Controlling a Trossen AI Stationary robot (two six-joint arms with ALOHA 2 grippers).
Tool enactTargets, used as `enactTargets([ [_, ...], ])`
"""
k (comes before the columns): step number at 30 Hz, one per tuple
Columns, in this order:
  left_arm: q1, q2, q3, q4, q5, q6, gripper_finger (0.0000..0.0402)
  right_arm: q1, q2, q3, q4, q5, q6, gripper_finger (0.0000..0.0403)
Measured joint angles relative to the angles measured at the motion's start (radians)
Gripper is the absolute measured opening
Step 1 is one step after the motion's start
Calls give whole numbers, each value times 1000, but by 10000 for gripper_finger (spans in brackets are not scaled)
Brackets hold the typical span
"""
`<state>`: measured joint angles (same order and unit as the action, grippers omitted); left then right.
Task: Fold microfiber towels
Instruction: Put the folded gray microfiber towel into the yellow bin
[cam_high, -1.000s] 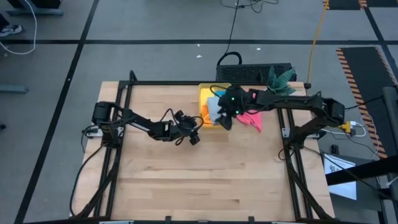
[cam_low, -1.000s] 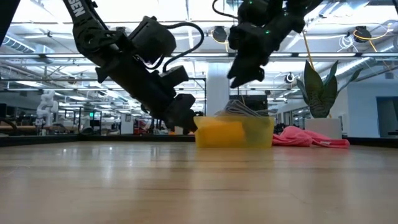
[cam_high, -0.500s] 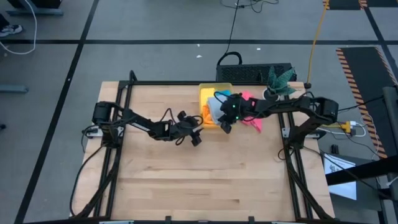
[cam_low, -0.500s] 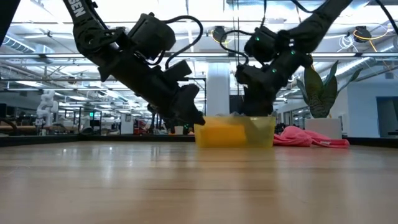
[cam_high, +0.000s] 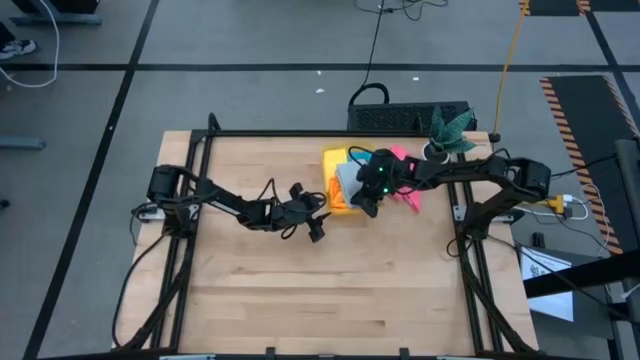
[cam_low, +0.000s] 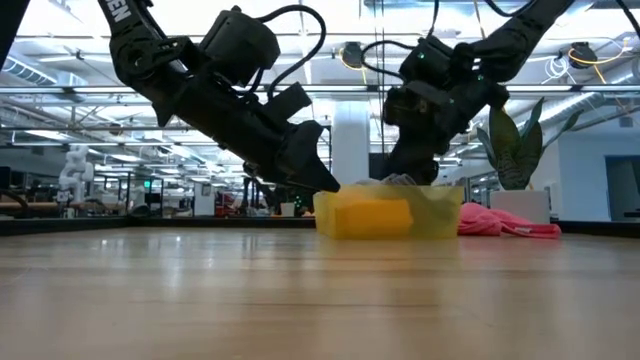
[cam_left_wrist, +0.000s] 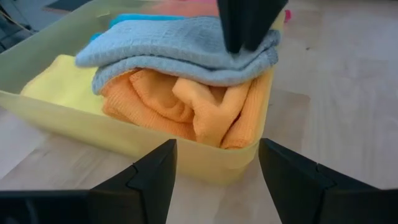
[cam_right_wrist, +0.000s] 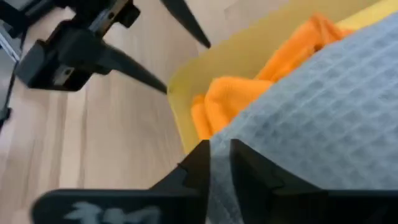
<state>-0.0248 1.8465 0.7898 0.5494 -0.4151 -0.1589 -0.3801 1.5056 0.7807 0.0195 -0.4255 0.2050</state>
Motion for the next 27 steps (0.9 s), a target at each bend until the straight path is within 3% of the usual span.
enactTargets([
  [6, 4, 0, 0, -8, -10, -27, 227, 0, -27, 0, 83, 35, 4, 128],
  [10, 29, 0, 1, -41, -11, -86, 227, 2, -5, 0, 184, 271, 74, 145],
  [12, 39, 0, 1, -50, 9, -98, 227, 1, 24, -2, 189, 346, 82, 134],
  [19, 38, 0, 1, -47, 55, -90, 227, 0, 151, -3, 262, 456, 57, 58],
  [27, -2, 0, 1, -32, 57, -59, 227, -13, 191, -1, 283, 476, 29, 7],
])
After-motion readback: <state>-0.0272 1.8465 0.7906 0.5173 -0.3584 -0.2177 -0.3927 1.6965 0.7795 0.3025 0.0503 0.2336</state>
